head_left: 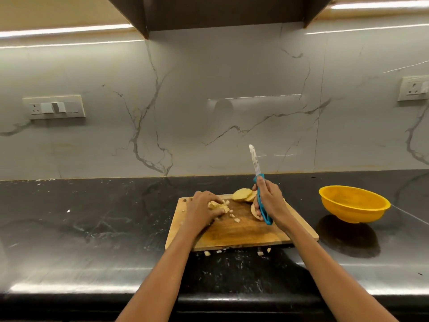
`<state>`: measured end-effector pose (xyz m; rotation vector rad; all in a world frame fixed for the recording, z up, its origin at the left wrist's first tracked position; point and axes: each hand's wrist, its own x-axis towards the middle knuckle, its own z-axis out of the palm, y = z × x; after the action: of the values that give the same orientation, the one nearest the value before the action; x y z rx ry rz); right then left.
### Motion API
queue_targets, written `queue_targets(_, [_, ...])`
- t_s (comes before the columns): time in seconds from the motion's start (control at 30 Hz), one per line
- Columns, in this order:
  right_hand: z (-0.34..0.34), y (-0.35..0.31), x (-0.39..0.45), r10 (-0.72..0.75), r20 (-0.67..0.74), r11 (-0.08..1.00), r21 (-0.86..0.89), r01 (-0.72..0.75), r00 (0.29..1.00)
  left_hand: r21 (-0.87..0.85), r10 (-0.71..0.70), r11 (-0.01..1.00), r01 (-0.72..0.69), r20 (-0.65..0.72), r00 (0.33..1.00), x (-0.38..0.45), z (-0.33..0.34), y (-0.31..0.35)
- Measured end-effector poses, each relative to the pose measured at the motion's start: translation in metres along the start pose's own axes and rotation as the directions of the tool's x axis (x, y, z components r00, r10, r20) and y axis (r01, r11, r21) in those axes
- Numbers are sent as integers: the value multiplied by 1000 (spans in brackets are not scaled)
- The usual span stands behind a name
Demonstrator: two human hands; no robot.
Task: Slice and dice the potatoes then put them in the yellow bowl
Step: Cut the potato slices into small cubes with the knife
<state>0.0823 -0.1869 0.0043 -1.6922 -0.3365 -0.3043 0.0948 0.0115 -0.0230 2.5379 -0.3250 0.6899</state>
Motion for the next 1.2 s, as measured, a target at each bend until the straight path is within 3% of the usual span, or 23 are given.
queue_targets(0.2, [1, 3, 6, -39, -51, 998, -45, 37, 998, -272, -135, 956, 108, -81, 987, 5, -16, -10])
queue_targets(0.33, [2, 5, 2, -38, -28, 995, -95, 35, 999, -255, -199, 949, 183, -39, 979, -1, -31, -17])
queue_targets(0.4, [2, 5, 1, -45, -21, 992, -120, 43, 999, -245, -229, 939, 240, 75, 971, -8, -39, -22])
queue_targets(0.47, [2, 5, 1, -48, -13, 989, -139, 45, 999, -192, -324, 910, 368, 224, 919, -15, -41, -25])
queue_targets(0.57, [2, 6, 1, -49, 3, 986, -158, 49, 999, -153, -427, 874, 461, 207, 880, -15, -35, -21])
queue_targets(0.77, [8, 6, 4, -59, 36, 974, -219, 65, 998, -172, -327, 931, 322, 0, 945, -5, -17, -1])
queue_targets(1.03, [9, 9, 4, -78, 54, 959, -269, 90, 995, -155, -242, 962, 224, -105, 965, -4, -22, -14])
queue_targets(1.2, [8, 10, 3, -84, 43, 959, -267, 92, 996, -86, -84, 993, 82, -25, 996, -9, -19, 0])
